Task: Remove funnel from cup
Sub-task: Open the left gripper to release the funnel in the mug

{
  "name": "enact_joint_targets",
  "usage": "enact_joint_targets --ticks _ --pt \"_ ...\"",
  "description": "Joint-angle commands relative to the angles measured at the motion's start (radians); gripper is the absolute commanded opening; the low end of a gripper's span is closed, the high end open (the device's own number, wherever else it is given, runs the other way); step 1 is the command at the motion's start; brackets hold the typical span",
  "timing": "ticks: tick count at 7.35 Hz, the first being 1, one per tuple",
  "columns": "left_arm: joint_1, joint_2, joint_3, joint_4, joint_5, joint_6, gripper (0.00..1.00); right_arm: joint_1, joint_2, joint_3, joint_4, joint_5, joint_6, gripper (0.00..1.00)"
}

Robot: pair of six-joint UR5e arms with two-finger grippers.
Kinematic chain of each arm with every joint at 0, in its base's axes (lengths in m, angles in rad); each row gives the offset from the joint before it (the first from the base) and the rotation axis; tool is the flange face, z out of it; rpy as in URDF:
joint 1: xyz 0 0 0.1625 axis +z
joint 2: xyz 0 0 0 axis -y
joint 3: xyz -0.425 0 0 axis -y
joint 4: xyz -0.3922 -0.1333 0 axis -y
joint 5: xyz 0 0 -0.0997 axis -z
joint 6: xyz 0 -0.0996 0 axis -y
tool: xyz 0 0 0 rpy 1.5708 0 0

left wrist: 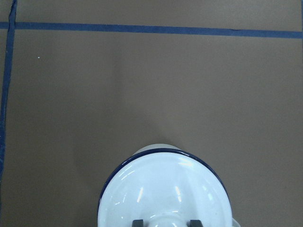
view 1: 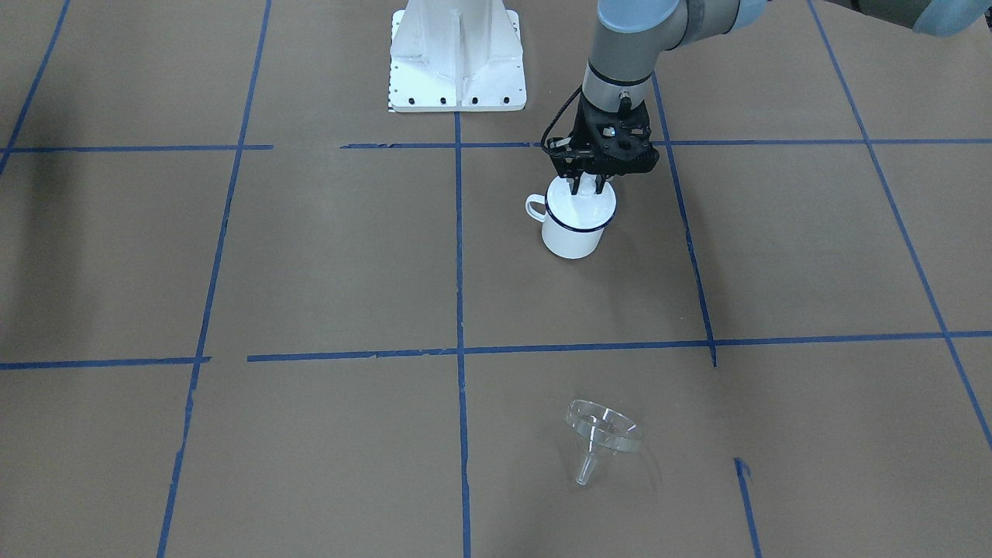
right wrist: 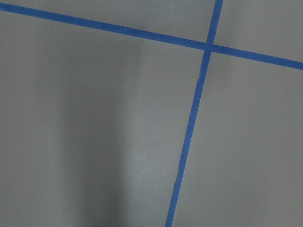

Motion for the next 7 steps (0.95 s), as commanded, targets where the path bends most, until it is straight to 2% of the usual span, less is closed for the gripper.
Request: enact_joint_targets --ticks 1,2,3,4,6,7 --pt "0.0 0.0 0.002 0.0 0.0 -0.001 0.27 0.0 0.002 -0.001 0.0 0.0 0.0 1.0" --pt "0.0 0.0 0.002 0.0 0.0 -0.001 0.63 0.0 0.0 0.0 0.0 0.0 0.0 1.0" --pt "0.0 0.0 0.0 -0.002 0.003 0.0 0.91 0.0 0.0 -0.001 0.0 0.0 0.0 1.0" --pt "0.0 0.0 -0.001 -0.002 0.005 0.0 0.99 0.0 0.002 0.0 0.0 0.0 0.0 1.0" --pt "-0.017 0.005 -0.015 -0.006 -0.001 0.063 1.0 0.0 0.0 0.0 0.0 0.0 0.0 1.0" --pt "-0.044 0.037 -0.044 -0.009 -0.004 0.186 1.0 0.0 0.0 0.0 0.0 0.0 0.0 1.0"
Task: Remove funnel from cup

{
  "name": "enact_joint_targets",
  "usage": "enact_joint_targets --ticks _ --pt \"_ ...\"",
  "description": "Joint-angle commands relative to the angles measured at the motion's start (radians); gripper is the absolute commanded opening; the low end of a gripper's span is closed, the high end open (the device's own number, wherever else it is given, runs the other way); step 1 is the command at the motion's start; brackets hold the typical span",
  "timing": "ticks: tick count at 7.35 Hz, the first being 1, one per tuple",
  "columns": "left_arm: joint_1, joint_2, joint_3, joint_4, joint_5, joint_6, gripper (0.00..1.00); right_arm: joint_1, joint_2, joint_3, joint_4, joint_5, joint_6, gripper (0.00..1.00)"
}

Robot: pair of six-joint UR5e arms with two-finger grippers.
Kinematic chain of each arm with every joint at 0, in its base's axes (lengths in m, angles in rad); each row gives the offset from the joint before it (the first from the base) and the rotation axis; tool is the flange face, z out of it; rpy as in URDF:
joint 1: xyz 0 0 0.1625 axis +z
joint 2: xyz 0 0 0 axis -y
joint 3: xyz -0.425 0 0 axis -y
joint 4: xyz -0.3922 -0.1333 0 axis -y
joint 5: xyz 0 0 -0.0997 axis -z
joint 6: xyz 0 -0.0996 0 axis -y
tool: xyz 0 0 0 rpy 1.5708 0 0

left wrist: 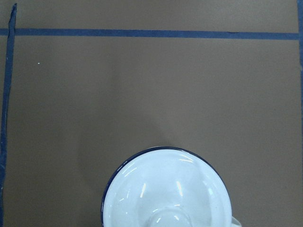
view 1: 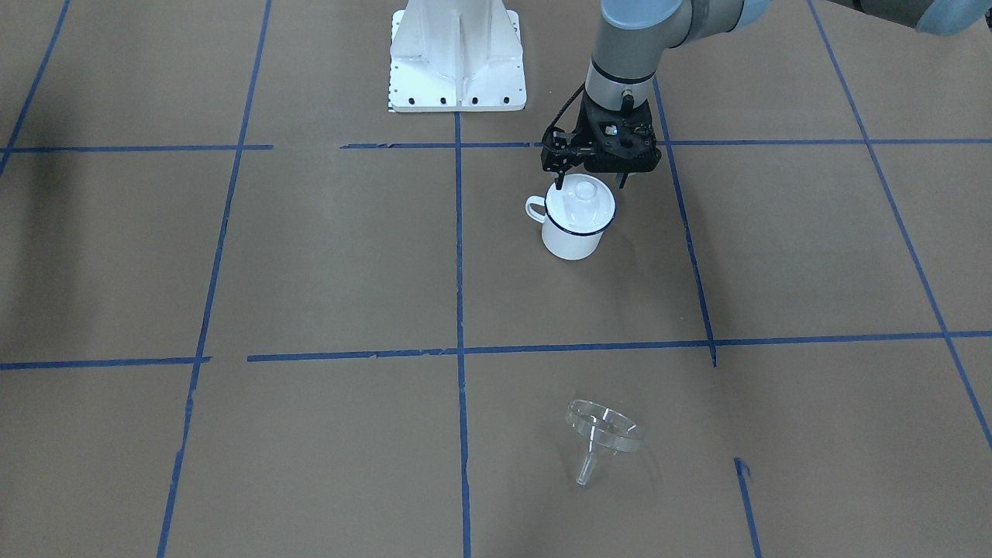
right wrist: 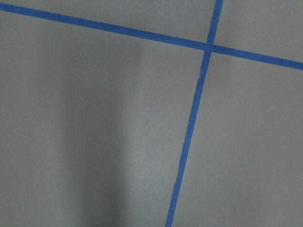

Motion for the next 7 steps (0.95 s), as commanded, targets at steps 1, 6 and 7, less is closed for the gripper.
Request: enact_joint_targets --ticks 1,6,7 --pt "-0.11 0.087 -0.066 -0.008 -0.026 0.264 1.0 0.0 0.0 0.0 0.0 0.0 0.0 1.0" --pt "-0.777 0.413 0.059 -0.009 -0.354 1.214 1.0 0.0 0.0 -0.001 0.0 0.0 0.0 1.0" --pt "-0.888 0.46 0.129 -0.007 -0.382 1.332 1.0 0.0 0.0 -0.001 0.0 0.0 0.0 1.0"
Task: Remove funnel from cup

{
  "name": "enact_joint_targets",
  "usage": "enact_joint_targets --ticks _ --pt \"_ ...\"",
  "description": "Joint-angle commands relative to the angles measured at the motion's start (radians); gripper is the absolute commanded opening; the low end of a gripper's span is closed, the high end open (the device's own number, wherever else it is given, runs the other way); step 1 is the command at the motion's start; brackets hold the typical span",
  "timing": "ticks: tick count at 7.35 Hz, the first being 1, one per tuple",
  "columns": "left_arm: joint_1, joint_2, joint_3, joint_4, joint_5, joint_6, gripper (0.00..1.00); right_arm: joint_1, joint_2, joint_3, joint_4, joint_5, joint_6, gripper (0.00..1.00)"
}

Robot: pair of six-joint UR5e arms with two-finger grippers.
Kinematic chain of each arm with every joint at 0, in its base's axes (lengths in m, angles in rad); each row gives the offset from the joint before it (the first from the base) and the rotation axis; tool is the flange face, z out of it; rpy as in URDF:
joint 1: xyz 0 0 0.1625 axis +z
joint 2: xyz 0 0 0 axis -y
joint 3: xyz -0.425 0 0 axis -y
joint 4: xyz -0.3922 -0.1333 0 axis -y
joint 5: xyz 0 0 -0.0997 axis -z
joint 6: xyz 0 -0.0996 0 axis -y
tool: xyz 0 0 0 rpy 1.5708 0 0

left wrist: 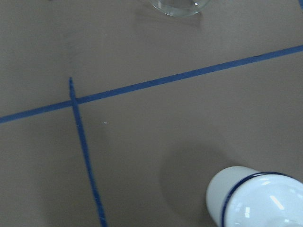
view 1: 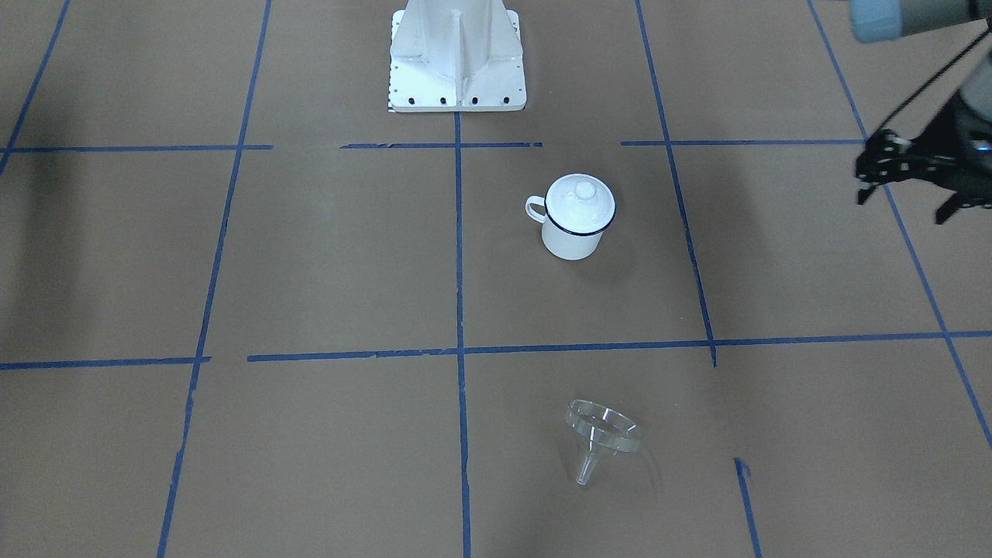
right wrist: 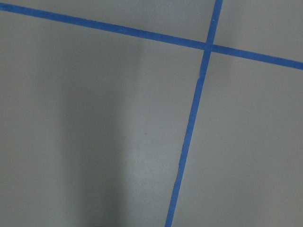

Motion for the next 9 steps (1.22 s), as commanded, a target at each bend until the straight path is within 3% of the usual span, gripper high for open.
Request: enact_joint_targets --ticks 1,3,9 --pt "-0.22 0.127 0.125 0.001 -0.03 0.226 1.0 0.0 0.0 0.001 0.0 0.0 0.0 1.0" --pt "-0.302 0.129 0.179 -0.023 -0.037 0.223 1.0 0.0 0.0 0.001 0.0 0.0 0.0 1.0" --pt "-0.3 0.144 0.237 -0.017 -0.03 0.217 1.0 0.0 0.0 0.0 0.0 0.0 0.0 1.0"
